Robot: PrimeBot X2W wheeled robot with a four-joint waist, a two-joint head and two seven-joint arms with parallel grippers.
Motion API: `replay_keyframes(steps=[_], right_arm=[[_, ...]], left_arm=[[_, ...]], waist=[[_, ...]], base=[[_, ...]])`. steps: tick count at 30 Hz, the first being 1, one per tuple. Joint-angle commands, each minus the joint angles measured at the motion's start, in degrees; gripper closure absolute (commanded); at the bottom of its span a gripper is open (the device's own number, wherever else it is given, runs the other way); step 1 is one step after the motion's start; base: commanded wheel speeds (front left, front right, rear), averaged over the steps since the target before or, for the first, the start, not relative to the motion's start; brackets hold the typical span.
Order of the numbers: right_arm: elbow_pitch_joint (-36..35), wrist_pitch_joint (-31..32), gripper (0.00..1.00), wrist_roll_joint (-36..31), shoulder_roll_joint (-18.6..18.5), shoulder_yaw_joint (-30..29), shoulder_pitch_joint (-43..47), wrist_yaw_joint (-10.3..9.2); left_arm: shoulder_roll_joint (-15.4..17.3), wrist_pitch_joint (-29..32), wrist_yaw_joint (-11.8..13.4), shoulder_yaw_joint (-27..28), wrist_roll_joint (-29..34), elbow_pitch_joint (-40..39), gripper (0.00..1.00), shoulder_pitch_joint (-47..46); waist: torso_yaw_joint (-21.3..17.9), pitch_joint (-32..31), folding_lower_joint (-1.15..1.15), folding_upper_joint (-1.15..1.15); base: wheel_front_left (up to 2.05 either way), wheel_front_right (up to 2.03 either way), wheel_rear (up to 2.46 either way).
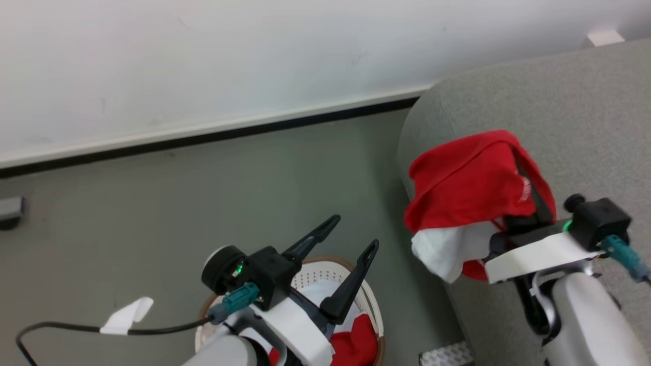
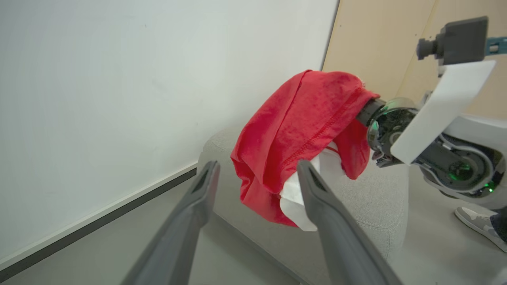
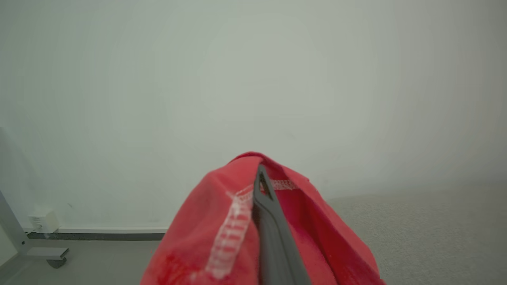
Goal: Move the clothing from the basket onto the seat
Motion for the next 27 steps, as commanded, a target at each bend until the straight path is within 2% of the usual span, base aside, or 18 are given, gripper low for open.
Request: replay_keyframes(steps=[1, 8, 19, 23, 27], right_arm=[[-0.9, 0.1, 1.0, -1.0, -0.1, -1.3, -0.5, -0.12], [-1.8, 3.2, 1.0, -1.6, -0.1, -13.0, -10.4, -0.12], [2.5, 11.7, 1.0, -20.9, -1.2, -43.1, -41.5, -0.12], [4.0, 12.9, 1.0, -30.1, -3.2, -51.3, -47.4, -0.12], [5.4, 12.8, 1.0, -38.2, -6.0, -58.5, -46.9, -0.12]], left_arm=[[0.7, -0.1, -0.2, 0.1, 0.6, -0.6, 0.0, -0.8], [3.0, 0.7, -1.8, 0.8, 1.8, -4.0, 0.0, -4.5], [5.4, 0.3, -5.2, 2.9, 2.2, -8.0, 0.0, -11.2], [5.1, -0.5, -5.8, 3.3, 1.8, -8.5, 0.0, -13.0], [4.8, -1.3, -6.3, 3.1, 1.7, -7.7, 0.0, -13.5]], waist=[[-0.5, 2.0, 0.0, 0.0], [1.3, 10.9, 0.0, 0.0], [7.4, 23.9, 0.0, 0.0], [9.5, 26.6, 0.0, 0.0], [11.8, 28.2, 0.0, 0.0]], base=[[0.0, 0.0, 0.0], [0.0, 0.0, 0.0], [0.0, 0.0, 0.0], [0.0, 0.0, 0.0], [0.0, 0.0, 0.0]])
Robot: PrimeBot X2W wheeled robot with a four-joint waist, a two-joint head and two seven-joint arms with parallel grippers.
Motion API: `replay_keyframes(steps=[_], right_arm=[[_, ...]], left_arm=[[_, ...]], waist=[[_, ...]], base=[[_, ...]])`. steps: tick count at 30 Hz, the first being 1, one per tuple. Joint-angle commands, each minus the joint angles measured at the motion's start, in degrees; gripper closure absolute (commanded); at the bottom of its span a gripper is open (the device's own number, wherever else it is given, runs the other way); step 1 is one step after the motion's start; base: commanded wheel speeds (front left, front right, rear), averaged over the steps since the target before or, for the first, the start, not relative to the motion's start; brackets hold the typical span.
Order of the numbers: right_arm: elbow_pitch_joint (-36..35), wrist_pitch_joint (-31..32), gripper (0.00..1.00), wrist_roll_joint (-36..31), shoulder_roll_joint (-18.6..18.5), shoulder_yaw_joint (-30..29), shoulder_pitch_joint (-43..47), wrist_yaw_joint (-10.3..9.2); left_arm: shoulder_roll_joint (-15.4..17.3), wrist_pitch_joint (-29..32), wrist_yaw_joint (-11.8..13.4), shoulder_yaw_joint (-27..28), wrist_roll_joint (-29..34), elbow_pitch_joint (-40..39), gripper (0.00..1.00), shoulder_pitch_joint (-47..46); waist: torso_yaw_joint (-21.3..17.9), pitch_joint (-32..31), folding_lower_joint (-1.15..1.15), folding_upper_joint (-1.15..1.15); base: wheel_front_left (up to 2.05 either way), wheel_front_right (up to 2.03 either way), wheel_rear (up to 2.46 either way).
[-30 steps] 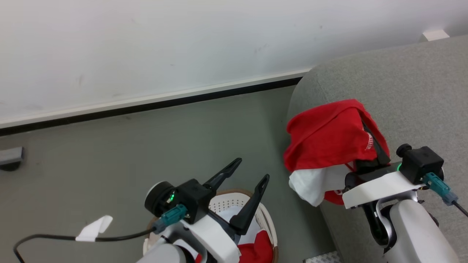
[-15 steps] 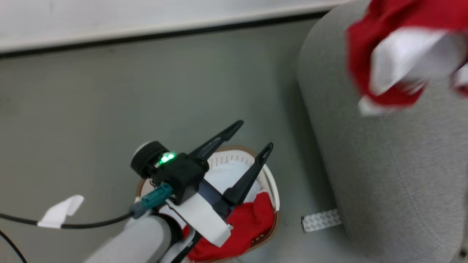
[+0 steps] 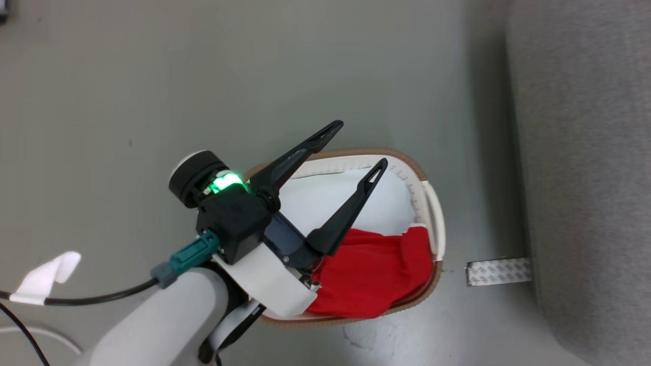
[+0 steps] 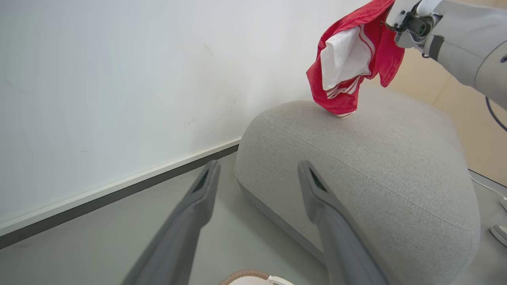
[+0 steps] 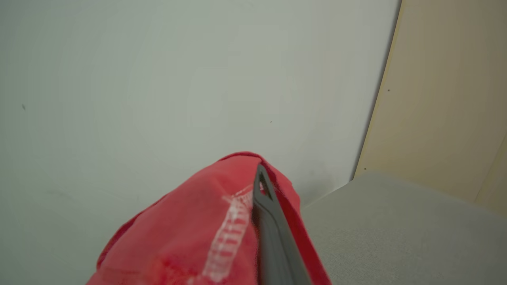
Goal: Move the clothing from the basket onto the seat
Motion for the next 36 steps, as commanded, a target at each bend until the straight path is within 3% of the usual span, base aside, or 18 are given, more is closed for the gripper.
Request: replay_keyframes(steps=[1, 7, 8, 10, 11, 12, 19, 26, 36], right_arm=[[0.5, -0.6, 1.0, -2.5, -0.4, -2.7, 1.5, -0.12], [5.7, -3.9, 1.0, -8.9, 1.0, -14.0, 8.0, -0.12], [7.0, -4.4, 0.96, -9.8, 1.3, -15.1, 9.1, -0.12], [9.1, -5.8, 0.75, -11.5, 2.0, -16.8, 10.5, -0.12], [9.9, -6.6, 0.41, -12.9, 2.1, -17.1, 10.8, -0.12], [10.8, -7.4, 0.0, -13.7, 2.3, -17.6, 11.2, -0.12], [17.6, -12.4, 0.0, -16.9, 2.9, -13.5, 15.3, -0.13], [17.9, -15.5, 0.0, -14.6, 4.7, -5.7, 24.0, -0.13], [8.7, -15.6, 0.0, 5.3, 5.3, 18.8, 39.8, -0.13]], left_arm=[[0.1, -0.6, 0.0, 0.1, 0.3, 0.6, 0.0, -0.2], [1.0, -1.5, 0.0, -0.1, -0.3, 2.6, 0.0, 1.6], [1.3, -1.7, 0.1, 0.0, -0.3, 2.7, 0.0, 1.8], [1.9, -1.7, 0.4, 0.4, -0.5, 3.2, 0.0, 2.3], [2.1, -1.7, 0.5, 0.4, -0.5, 3.3, 0.0, 2.6], [2.3, -1.7, 0.6, 0.5, -0.6, 3.5, 0.0, 2.9], [2.5, -2.1, 2.0, 0.8, -1.4, 4.4, 0.0, 4.6], [3.6, -3.4, 4.8, 2.7, -3.3, 6.0, 0.0, 8.6], [2.9, -7.8, 9.3, 5.8, -5.9, 10.5, 0.0, 15.5]], waist=[[2.5, 2.2, -0.01, 0.0], [3.3, 2.6, -0.01, 0.0], [3.2, 2.5, -0.01, 0.0], [2.6, 2.2, -0.01, 0.0], [2.3, 1.9, -0.01, 0.0], [1.9, 1.6, -0.01, 0.0], [-0.4, -2.1, -0.01, 0.0], [-2.5, -7.9, -0.01, 0.0], [-1.8, -17.5, -0.01, 0.0]], base=[[0.0, 0.0, 0.0], [0.0, 0.0, 0.0], [0.0, 0.0, 0.0], [0.0, 0.0, 0.0], [0.0, 0.0, 0.0], [0.0, 0.0, 0.0], [0.0, 0.0, 0.0], [0.0, 0.0, 0.0], [0.0, 0.0, 0.0]])
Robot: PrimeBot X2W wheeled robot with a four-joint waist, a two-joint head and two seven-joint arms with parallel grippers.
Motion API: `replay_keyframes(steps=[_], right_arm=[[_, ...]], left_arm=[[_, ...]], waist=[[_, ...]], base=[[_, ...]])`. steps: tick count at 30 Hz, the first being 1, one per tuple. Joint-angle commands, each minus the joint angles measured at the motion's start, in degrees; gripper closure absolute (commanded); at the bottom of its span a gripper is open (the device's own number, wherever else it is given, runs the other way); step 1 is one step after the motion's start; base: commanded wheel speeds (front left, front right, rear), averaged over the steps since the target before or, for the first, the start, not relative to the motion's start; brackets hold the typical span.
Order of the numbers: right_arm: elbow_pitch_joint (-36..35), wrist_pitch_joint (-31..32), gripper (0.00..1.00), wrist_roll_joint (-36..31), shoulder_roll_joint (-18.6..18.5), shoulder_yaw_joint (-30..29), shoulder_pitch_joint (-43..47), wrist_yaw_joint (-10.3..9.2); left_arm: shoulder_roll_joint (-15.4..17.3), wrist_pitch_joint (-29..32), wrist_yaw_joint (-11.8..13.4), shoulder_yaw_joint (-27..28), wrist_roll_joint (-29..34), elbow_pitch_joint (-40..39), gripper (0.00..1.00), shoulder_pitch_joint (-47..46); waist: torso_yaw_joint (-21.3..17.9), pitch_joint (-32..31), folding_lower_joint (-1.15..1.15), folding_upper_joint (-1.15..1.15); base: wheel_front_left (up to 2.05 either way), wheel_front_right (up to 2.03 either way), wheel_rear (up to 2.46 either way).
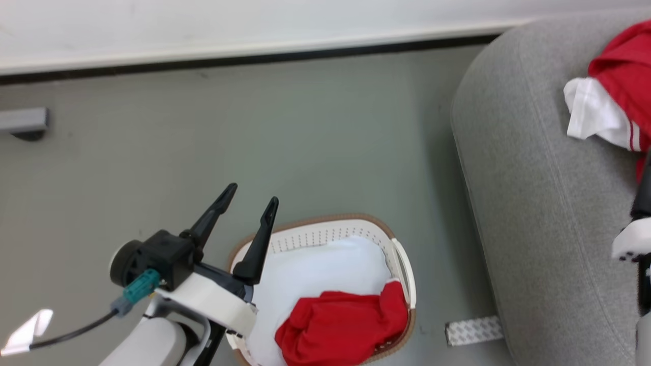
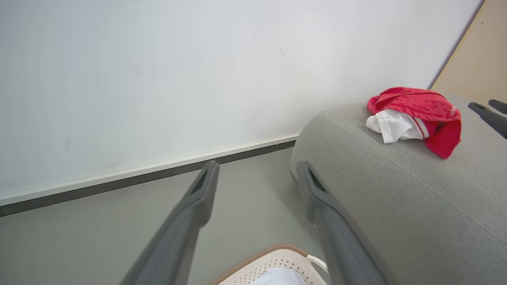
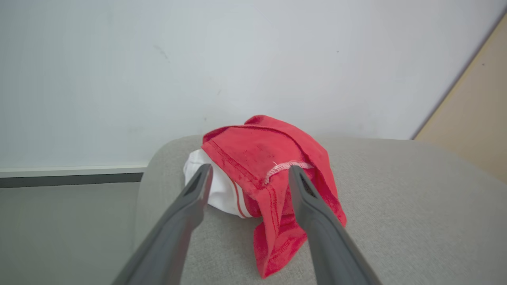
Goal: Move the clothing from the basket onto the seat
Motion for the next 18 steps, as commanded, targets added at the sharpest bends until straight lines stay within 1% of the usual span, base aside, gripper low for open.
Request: replay_keyframes(steps=[1, 7, 11, 14, 15, 18], right_arm=[[-2.8, -0.1, 0.0, 3.0, -0.1, 4.0, 3.6, -0.13], [-11.3, -0.1, 0.0, 9.6, -0.2, 15.1, 11.8, -0.13], [-15.6, -0.1, 0.0, 13.0, -0.2, 20.8, 16.3, -0.13], [-17.3, -0.1, 0.0, 14.7, -0.2, 24.2, 19.6, -0.13], [-17.3, -0.1, 0.0, 14.7, -0.2, 24.2, 19.6, -0.13], [-17.8, -0.1, 0.0, 15.6, -0.2, 26.5, 22.7, -0.13]], left_arm=[[-0.6, -1.2, 0.8, 0.7, -0.9, 1.0, 0.0, 1.6], [-2.5, -4.2, 3.0, 3.0, -1.6, 4.3, 0.0, 5.1], [-3.8, -5.1, 3.6, 4.9, -0.8, 6.7, 0.0, 7.6], [-4.7, -5.2, 3.7, 6.9, 0.5, 7.9, 0.0, 9.5], [-4.7, -5.2, 3.7, 6.9, 0.5, 7.9, 0.0, 9.5], [-6.1, -5.2, 3.1, 9.6, 2.4, 8.3, 0.0, 12.2]], waist=[[1.4, -3.8, 0.01, 0.0], [4.9, -8.4, 0.01, 0.0], [6.9, -10.5, 0.01, 0.0], [8.1, -12.0, 0.01, 0.0], [8.1, -12.0, 0.01, 0.0], [9.2, -13.3, 0.01, 0.0]], base=[[0.0, 0.0, 0.0], [0.0, 0.0, 0.0], [0.0, 0.0, 0.0], [0.0, 0.0, 0.0], [0.0, 0.0, 0.0], [0.0, 0.0, 0.0]])
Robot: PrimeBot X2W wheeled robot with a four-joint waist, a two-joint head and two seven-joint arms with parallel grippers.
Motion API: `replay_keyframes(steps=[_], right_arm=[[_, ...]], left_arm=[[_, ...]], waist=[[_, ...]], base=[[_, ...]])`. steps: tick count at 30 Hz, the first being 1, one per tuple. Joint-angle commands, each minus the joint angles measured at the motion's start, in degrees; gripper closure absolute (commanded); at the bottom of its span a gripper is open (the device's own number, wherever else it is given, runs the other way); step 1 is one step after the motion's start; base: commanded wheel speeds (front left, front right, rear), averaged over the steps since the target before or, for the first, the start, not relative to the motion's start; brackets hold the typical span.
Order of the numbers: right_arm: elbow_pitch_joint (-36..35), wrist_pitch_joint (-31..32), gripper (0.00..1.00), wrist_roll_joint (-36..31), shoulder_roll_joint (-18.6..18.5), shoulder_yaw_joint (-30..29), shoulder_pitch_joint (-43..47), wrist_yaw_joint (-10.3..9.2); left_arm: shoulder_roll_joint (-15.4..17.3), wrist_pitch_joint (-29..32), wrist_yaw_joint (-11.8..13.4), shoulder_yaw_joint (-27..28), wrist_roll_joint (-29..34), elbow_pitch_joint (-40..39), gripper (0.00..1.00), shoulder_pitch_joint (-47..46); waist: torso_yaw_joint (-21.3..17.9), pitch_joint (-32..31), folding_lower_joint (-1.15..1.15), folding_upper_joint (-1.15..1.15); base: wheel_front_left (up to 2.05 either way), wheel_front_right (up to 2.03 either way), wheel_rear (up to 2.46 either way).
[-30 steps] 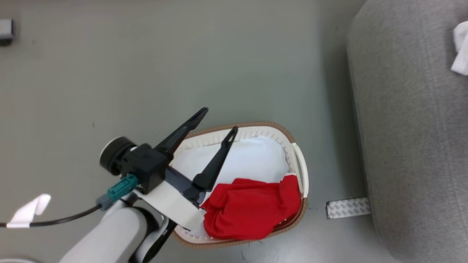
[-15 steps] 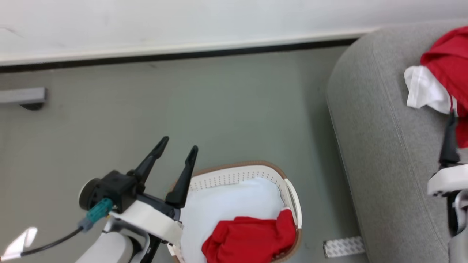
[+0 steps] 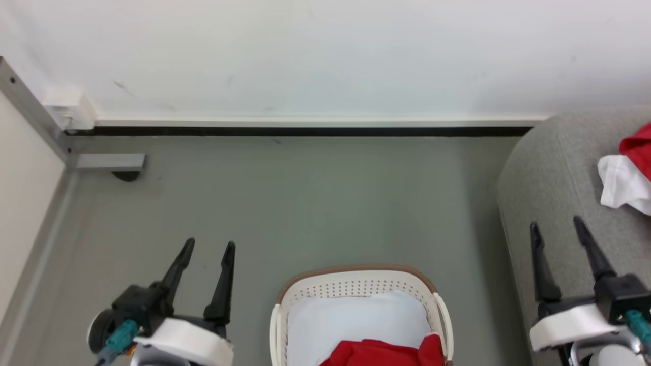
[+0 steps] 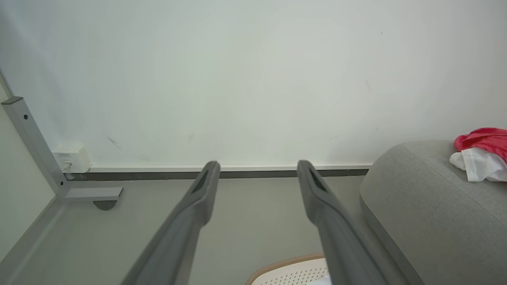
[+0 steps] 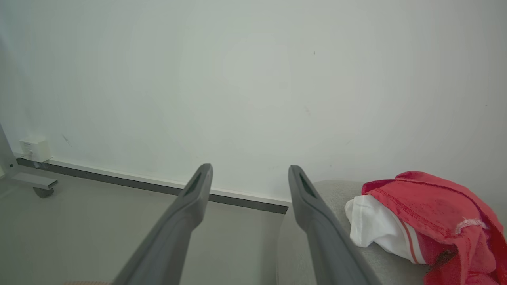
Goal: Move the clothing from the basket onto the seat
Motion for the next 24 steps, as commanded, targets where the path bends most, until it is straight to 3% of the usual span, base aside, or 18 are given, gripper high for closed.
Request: replay_keyframes(steps=[1, 12, 24], right_arm=[[-0.2, 0.0, 0.0, 0.6, -0.1, 0.5, 1.6, -0.12], [1.8, 0.0, 0.0, 4.3, -0.2, 4.6, 8.0, -0.13], [4.2, 0.0, 0.0, 6.4, -0.2, 6.2, 9.8, -0.12]], left_arm=[[-0.3, 0.0, -0.4, 0.8, 1.6, 0.3, 0.0, 1.7], [-6.0, 0.0, -6.3, 9.9, 9.1, 3.4, 0.0, 9.4], [-10.5, -0.1, -11.7, 15.9, 14.4, 6.8, 0.0, 12.0]], waist=[[1.3, -1.4, 0.02, 0.0], [1.2, -4.8, 0.02, 0.0], [-0.6, -6.7, 0.02, 0.0]], base=[[0.0, 0.0, 0.0], [0.0, 0.0, 0.0], [0.0, 0.0, 0.0]])
